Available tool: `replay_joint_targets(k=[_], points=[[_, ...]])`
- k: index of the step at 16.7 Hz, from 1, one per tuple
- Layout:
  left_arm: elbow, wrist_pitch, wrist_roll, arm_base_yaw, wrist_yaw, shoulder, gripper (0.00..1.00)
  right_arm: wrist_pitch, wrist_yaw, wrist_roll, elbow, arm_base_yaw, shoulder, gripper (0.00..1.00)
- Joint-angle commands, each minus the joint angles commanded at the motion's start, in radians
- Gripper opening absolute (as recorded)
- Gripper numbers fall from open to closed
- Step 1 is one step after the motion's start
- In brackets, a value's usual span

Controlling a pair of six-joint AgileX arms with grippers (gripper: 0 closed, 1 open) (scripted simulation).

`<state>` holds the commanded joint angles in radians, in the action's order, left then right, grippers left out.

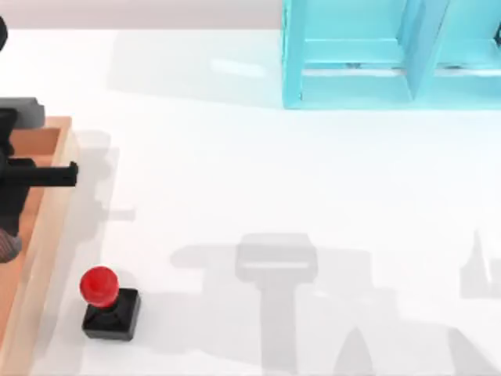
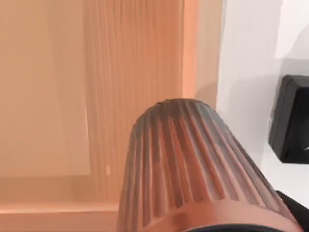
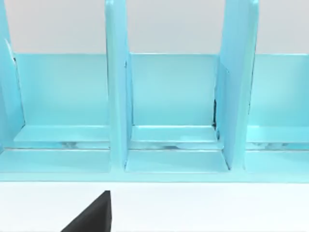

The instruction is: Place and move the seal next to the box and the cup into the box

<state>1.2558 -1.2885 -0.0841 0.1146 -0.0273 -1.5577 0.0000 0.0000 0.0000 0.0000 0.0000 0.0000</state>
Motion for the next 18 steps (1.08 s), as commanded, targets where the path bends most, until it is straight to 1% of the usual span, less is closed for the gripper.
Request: replay_joint_targets(k=[4, 6, 8, 10, 18], points=[[-0.069, -0.008, 0.257, -0.26, -0.007, 0.054, 0.0, 0.0, 0.0, 0.0, 0.0, 0.0, 0.0, 1.0], [-0.095, -0.011, 0.354, -0.358, -0.01, 0.073, 0.0, 0.0, 0.0, 0.0, 0.0, 0.0, 0.0, 1.0], [-0.114, -0.014, 0.42, -0.425, -0.011, 0.086, 0.0, 0.0, 0.0, 0.0, 0.0, 0.0, 0.0, 1.0], [-0.123, -0.015, 0.45, -0.456, -0.012, 0.092, 0.0, 0.0, 0.0, 0.0, 0.0, 0.0, 0.0, 1.0], [-0.134, 0.011, 0.452, -0.465, -0.007, 0.066, 0.0, 0.0, 0.0, 0.0, 0.0, 0.0, 0.0, 1.0]])
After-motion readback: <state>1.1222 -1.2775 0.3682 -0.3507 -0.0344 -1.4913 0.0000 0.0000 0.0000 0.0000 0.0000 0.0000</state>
